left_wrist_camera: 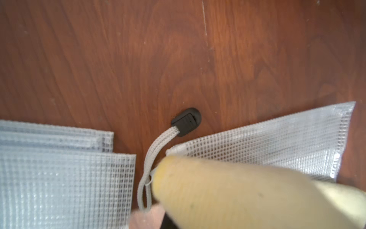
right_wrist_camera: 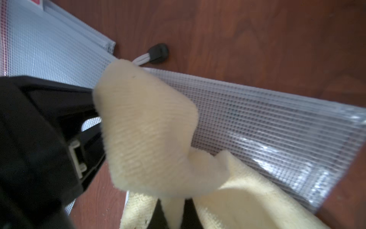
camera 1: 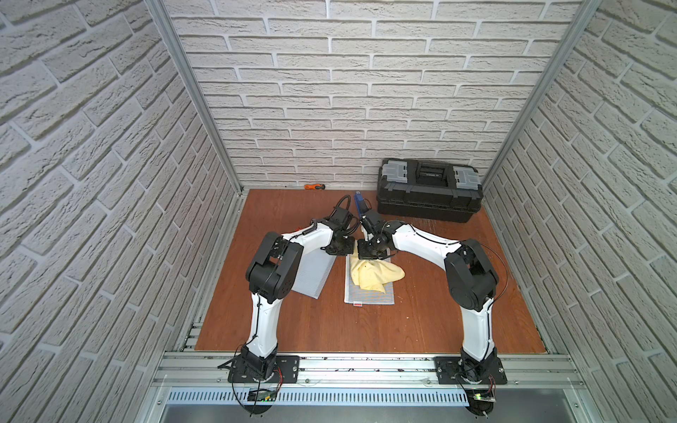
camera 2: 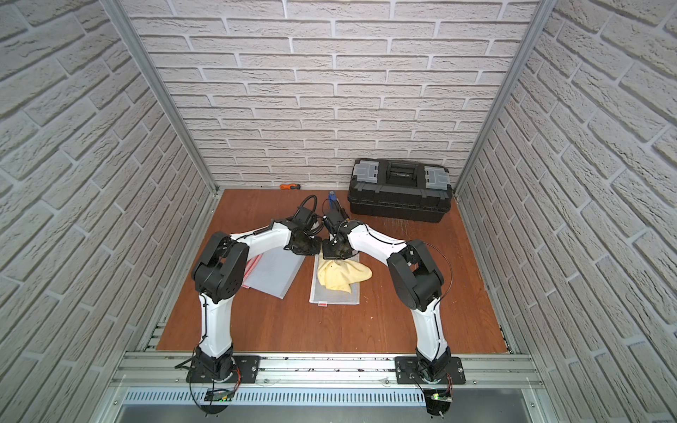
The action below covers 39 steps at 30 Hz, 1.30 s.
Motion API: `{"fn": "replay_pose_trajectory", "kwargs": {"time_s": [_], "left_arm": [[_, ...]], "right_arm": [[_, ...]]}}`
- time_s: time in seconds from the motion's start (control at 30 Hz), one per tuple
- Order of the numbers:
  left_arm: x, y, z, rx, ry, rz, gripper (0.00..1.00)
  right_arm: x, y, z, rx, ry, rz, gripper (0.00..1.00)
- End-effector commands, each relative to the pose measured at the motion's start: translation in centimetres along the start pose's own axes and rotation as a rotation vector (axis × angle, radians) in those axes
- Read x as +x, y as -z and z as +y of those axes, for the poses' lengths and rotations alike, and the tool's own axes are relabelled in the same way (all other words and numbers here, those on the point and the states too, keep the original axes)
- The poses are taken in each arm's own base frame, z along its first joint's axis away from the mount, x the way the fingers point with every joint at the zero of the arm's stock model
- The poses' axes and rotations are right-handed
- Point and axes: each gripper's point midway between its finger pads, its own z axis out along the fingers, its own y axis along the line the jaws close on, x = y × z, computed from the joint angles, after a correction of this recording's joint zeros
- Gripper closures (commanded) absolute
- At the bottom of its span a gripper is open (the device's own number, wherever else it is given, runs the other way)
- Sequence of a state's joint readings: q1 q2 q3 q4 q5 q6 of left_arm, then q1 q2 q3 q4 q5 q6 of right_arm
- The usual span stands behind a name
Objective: Wipe the document bag
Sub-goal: Wipe the dirt from the document bag.
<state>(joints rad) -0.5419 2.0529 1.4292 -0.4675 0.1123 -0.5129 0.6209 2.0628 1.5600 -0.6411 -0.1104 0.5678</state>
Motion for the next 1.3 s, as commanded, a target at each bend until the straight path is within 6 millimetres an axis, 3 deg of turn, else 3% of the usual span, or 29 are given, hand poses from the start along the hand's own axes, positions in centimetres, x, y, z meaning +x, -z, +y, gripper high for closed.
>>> {"fn": "replay_pose_trajectory", "kwargs": {"time_s": [0.0, 0.2, 0.47, 0.63, 0.73, 1.03, 1.13, 1.27], "left_arm": [[1.7, -1.2, 0.5, -0.024, -0.002, 0.046, 1.0], [1.8, -1.2, 0.6, -0.023, -0.004, 0.046, 1.0], [2.1, -1.3, 0.7, -0.028, -0.003, 0.05, 1.0], [2.2, -1.4, 0.8, -0.031, -0.005, 0.054, 1.0], [2.2, -1.4, 0.8, -0.03, -0.004, 0.053, 1.0], [2.3, -1.3, 0.9, -0.036, 0.0, 0.053, 1.0], [2.4, -1.2, 1.0, -0.038, -0.001, 0.055, 1.0], [2.4, -1.2, 1.0, -0.041, -0.003, 0.055, 1.0]], "right_arm": [[3.3, -1.5, 0.1, 0.032, -0.001, 0.123, 0.97], [2.7, -2.3, -3.3, 0.115, -0.061, 0.157, 0.97], [0.6, -0.1, -9.4, 0.151, -0.181, 0.127, 0.97], [0.7, 0.8, -11.6, 0.163, -0.21, 0.13, 0.97], [0.1, 0.8, -10.6, 0.12, -0.202, 0.118, 0.97], [-2.5, -2.0, -2.1, -0.045, -0.127, 0.135, 0.97], [-2.5, -3.1, -1.9, -0.054, -0.152, 0.15, 0.97], [-1.8, -3.6, -4.1, -0.018, -0.192, 0.168, 0.97]]}}
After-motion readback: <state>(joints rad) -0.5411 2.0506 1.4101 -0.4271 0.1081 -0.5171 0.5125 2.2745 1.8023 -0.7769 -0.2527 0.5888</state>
